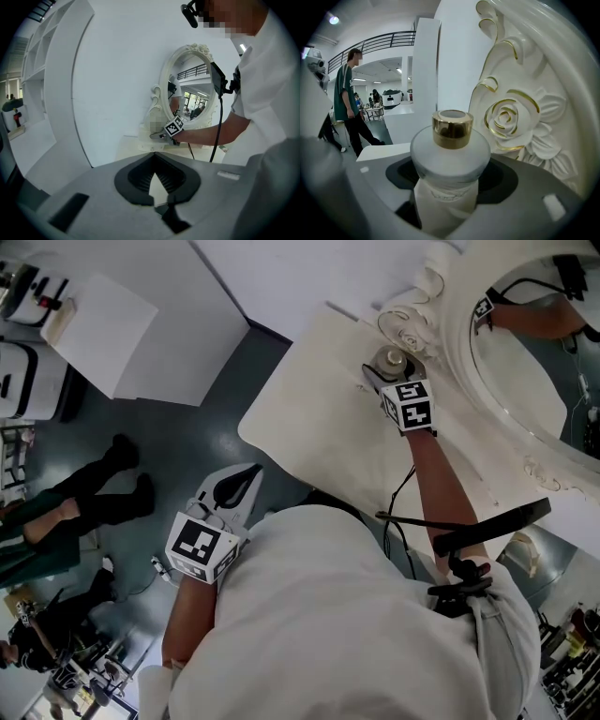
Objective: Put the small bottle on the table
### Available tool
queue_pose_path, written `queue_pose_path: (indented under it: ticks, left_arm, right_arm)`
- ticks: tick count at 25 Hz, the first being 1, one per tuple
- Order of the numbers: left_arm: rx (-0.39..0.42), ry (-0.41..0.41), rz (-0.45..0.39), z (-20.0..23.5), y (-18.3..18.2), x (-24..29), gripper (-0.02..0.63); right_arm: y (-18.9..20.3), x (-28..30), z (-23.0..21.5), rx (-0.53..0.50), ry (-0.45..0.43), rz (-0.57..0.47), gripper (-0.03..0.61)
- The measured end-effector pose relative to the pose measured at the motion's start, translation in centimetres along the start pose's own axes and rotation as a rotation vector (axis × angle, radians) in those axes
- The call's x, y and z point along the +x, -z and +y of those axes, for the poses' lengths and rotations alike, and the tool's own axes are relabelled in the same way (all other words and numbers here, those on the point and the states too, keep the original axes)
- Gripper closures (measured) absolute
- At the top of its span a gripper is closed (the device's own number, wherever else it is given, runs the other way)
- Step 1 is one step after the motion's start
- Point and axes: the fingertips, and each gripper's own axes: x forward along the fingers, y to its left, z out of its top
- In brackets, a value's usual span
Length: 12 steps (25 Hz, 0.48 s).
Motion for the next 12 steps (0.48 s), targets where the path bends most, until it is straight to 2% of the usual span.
queue_pose_path:
  ticks: [12]
  left_arm:
    - [-0.019, -0.016, 0.002, 0.11, -0.16, -0.49, 0.611]
  right_arm:
    - [-0.27, 0.27, -0.43, -0.028, 0.036, 0.015, 0.236]
